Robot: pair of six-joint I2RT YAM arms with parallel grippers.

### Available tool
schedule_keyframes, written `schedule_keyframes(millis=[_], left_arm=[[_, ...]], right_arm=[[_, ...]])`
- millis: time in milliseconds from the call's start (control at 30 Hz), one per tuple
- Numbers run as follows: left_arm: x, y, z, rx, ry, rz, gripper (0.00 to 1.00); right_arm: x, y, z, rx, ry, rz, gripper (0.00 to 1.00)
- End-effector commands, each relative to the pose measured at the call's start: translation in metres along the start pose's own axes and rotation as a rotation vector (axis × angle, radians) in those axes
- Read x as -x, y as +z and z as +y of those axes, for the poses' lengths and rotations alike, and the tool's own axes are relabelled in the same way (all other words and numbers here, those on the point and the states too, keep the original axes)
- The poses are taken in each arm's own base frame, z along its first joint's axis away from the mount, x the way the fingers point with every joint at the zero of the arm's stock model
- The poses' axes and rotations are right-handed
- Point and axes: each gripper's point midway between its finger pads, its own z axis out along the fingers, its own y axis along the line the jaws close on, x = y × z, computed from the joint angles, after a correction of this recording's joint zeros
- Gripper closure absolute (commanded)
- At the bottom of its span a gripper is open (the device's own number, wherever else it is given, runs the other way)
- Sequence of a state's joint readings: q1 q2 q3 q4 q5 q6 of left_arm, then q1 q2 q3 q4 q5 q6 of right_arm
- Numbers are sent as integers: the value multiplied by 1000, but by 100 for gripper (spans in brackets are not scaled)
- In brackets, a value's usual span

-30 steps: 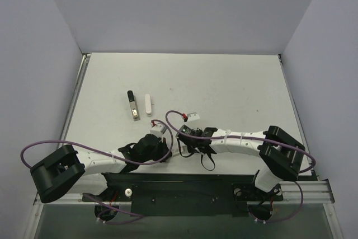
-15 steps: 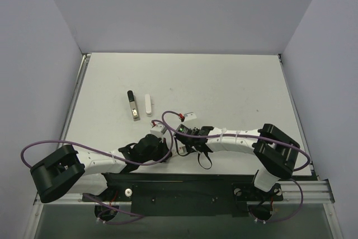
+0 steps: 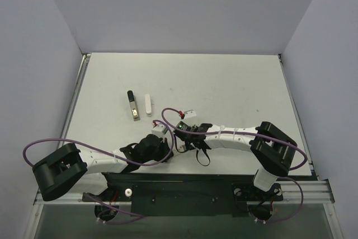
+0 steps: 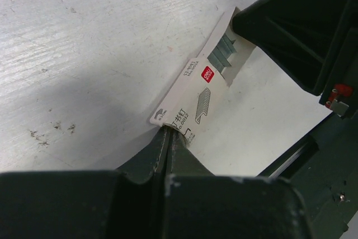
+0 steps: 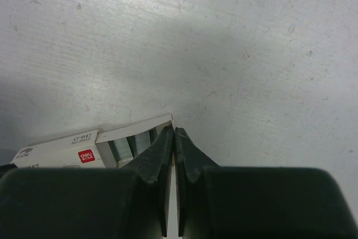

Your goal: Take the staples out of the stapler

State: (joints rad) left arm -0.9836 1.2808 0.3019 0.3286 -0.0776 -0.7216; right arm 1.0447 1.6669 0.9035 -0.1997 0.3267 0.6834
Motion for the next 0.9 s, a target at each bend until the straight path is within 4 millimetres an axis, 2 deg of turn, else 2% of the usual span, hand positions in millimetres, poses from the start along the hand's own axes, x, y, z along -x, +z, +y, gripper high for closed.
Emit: schedule_keyframes(millis=[0, 200, 500, 867], left_arm=[[12, 4, -20, -55, 21, -30, 100], [8, 4, -19, -56, 23, -21, 100], [8, 5, -24, -65, 35, -16, 100], [8, 6, -26, -62, 46, -13, 100]], right_arm=[[9, 1, 2, -2, 34, -3, 100], [9, 4, -1, 17, 60, 6, 100], [6, 4, 6, 43, 37, 20, 100], [7, 6, -17, -10, 63, 9, 100]])
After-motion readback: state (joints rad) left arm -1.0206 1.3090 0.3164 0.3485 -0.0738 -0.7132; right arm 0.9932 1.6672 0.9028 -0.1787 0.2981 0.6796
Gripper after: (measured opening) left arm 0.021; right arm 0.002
